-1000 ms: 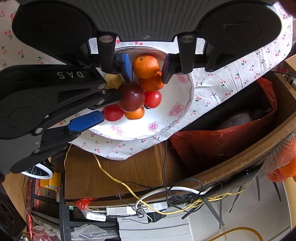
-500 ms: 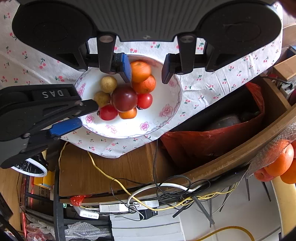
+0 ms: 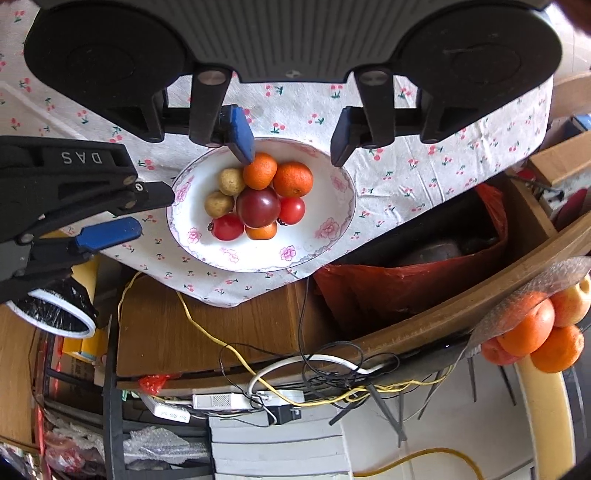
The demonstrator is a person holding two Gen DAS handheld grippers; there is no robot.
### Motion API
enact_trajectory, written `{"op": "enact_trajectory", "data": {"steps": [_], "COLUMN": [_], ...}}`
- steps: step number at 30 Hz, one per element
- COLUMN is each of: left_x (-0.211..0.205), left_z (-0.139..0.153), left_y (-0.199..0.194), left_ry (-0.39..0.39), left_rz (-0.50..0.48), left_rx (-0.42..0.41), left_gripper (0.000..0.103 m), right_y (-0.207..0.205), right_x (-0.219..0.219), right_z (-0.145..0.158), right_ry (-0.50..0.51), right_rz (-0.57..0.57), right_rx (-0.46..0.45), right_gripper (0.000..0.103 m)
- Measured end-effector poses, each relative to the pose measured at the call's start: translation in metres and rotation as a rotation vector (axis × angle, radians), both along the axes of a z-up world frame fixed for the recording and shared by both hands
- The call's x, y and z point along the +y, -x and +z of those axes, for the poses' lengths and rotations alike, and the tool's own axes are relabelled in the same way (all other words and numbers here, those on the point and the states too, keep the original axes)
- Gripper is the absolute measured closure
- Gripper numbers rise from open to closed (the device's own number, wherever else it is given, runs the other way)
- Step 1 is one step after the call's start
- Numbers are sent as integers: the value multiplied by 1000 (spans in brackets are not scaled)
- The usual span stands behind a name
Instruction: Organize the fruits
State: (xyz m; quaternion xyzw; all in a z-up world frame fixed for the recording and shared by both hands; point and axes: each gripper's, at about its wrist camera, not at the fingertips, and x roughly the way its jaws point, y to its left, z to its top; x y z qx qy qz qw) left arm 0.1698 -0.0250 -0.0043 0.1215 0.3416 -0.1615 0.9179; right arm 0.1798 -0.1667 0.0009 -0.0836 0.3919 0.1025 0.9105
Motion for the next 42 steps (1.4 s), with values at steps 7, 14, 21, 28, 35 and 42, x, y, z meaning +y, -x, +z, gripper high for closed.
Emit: {"op": "enact_trajectory", "data": {"steps": [7, 14, 21, 28, 35, 42], "left_x": [5, 7, 8, 9, 10, 14], "left_z": [-1, -3, -7, -8, -6, -3], "left_y": [13, 20, 33, 51, 69, 82], "left_ry": [12, 8, -14, -36, -76, -61], "left_rz": [34, 59, 81, 104, 134, 157], "left_rx": [15, 19, 20, 9, -16, -16], "left_gripper": [43, 39, 28, 15, 5, 0], "right_y": [16, 30, 45, 63, 83, 100], "right_x": [1, 2, 1, 1, 1, 1], "right_z": [5, 7, 7, 11, 9, 7], "right_ry": [-5, 4, 2, -22, -28, -40], "right_rz": [-14, -15, -29, -37, -44, -64], "right_rx": [-5, -9, 4, -1, 15, 30], "right_gripper": [71, 71, 70, 68, 66, 66]}}
